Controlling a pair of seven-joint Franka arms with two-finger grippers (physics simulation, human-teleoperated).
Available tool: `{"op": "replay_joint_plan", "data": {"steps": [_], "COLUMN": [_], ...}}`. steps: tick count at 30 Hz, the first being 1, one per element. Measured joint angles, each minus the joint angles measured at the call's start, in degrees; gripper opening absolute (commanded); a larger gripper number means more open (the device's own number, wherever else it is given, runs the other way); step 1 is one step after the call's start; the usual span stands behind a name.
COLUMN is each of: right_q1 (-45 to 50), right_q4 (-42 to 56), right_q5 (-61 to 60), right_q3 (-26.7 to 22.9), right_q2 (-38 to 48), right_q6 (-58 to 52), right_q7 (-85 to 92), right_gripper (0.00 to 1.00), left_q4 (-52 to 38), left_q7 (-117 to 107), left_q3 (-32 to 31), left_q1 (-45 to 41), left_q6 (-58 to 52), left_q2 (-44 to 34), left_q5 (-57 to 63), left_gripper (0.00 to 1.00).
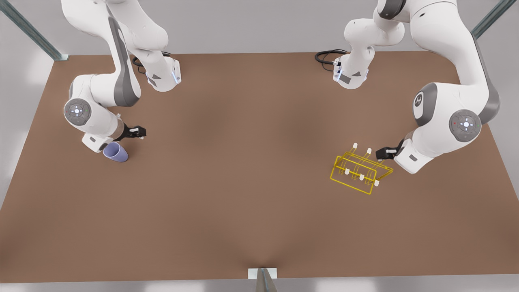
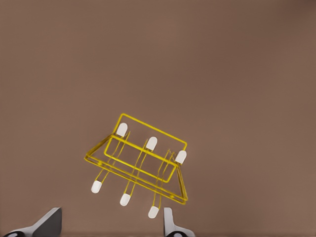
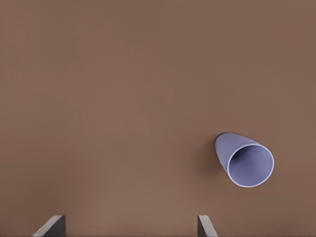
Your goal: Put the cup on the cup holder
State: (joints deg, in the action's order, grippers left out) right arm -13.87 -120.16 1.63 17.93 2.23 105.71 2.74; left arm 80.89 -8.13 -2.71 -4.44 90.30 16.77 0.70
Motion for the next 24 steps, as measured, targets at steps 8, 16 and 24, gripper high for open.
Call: {"op": "replay_joint_plan", "data": {"steps": [8, 16, 24], "right_q1": [-6.22, -12.14, -12.32], "right_q4": [-4.22, -6.96, -13.38], "right_q5": [0.17, 0.48, 0.57], "right_q3": [0.25, 0.26, 0.77], "right_q2": [-2.92, -7.02, -3.71], "right_q6": [14.92, 25.87, 31.14], "right_q7": [-0.14, 0.05, 0.91], "right_gripper": [1.00, 1.00, 1.00], "left_q4": [0.09, 0.09, 0.02], "left_q7": [-0.59, -1.27, -1.67], "left_q3": [-0.14, -0.47, -0.80], "left_q1": [-0.43, -0.57, -2.19], "left_q6": [-0.04, -1.23, -1.18], "left_q2": [0.28, 0.14, 1.10], "left_q5": [-0.01, -0.09, -0.04], "left_gripper": [1.00, 1.00, 1.00]}}
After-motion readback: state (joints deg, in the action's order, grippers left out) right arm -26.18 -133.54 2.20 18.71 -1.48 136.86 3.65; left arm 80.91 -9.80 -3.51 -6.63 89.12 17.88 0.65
